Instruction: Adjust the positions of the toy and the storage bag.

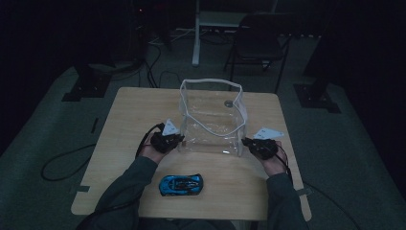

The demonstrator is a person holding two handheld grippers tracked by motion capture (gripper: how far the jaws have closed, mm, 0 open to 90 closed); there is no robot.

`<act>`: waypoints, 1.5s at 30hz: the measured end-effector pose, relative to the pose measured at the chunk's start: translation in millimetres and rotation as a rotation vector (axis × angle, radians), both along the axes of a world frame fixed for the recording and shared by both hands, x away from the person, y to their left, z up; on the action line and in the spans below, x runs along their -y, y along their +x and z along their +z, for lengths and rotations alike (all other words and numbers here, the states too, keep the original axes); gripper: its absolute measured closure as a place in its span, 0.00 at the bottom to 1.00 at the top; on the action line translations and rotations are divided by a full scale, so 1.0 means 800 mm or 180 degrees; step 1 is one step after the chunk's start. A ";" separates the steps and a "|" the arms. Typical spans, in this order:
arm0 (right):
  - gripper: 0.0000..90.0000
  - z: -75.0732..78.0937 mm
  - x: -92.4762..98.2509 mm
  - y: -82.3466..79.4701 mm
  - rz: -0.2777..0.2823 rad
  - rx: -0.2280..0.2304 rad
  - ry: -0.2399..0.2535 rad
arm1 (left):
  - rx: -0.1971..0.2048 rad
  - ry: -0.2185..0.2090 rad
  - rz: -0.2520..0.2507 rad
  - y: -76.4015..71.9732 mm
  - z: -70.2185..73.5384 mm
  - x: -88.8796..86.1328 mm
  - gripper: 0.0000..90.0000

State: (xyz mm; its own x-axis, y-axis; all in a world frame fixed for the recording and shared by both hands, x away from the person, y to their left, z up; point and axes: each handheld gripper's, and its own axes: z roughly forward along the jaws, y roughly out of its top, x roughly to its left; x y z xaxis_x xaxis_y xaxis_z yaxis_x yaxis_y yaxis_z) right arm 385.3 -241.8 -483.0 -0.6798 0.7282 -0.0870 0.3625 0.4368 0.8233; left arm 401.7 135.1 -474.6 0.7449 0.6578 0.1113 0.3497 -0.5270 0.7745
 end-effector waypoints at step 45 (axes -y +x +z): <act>0.96 0.001 -0.050 -0.018 0.0403 0.0071 -0.0026 | 0.0028 -0.0120 0.0170 -0.045 -0.001 -0.060 0.97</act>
State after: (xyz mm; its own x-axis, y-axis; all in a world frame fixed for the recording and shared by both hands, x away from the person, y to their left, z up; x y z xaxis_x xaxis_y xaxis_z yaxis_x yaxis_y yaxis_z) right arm 370.9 -201.7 -482.3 -0.7641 0.6359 -0.1086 0.2858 0.4846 0.8267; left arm 365.6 183.2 -475.5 0.7078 0.7004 0.0922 0.3695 -0.4783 0.7967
